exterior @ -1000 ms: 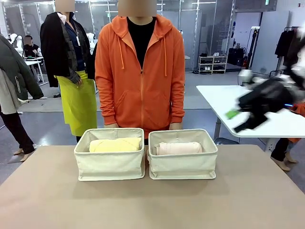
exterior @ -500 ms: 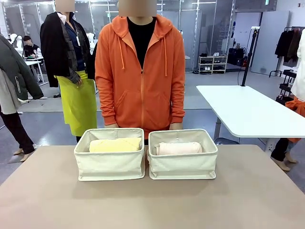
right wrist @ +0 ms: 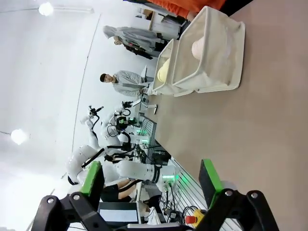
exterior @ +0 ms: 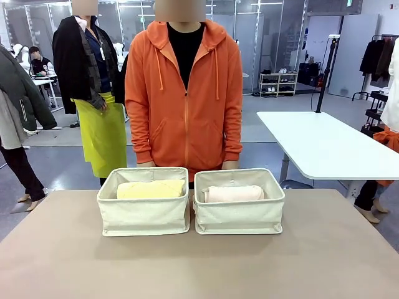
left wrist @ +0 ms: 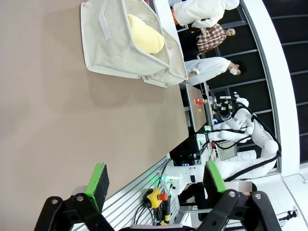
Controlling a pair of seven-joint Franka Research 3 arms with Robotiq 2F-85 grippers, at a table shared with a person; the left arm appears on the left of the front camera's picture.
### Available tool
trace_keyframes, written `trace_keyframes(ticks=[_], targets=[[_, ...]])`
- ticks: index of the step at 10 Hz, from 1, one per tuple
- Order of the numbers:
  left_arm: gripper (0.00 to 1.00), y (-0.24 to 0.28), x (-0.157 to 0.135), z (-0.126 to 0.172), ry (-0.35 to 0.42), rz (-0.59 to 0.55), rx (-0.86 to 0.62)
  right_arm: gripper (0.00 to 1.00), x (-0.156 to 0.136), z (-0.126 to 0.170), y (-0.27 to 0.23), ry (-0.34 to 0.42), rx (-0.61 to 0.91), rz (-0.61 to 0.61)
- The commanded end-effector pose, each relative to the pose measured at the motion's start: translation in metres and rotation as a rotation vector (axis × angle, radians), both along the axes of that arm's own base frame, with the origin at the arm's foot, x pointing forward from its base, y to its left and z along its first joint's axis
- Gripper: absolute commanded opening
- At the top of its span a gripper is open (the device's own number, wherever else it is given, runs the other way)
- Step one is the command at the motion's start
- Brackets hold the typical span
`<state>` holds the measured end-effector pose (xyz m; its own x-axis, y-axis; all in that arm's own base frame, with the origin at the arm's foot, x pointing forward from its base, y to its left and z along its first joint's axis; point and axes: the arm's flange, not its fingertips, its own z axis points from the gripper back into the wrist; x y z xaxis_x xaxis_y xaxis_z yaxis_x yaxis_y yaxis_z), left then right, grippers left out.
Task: Divide the towels into two baskets.
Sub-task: Pick up one hotel-folded towel from the bottom of the table and place it in the Fabric basket indicated by the person.
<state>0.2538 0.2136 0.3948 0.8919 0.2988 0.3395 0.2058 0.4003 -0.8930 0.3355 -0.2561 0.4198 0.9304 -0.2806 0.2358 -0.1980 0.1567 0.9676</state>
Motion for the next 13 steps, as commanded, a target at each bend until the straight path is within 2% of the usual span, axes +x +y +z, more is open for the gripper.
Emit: trace_keyframes(ticks=[1,13], targets=[[1.00,0.0016,-0.0042,0.0030,-0.002,-0.006,-0.008,1.00,-0.0041,0.0124,0.0050,0.019,-0.022,0.008],[1.00,0.0016,-0.0042,0.0030,-0.002,-0.006,-0.008,1.00,-0.0041,0.0124,0.0050,0.019,-0.022,0.008]])
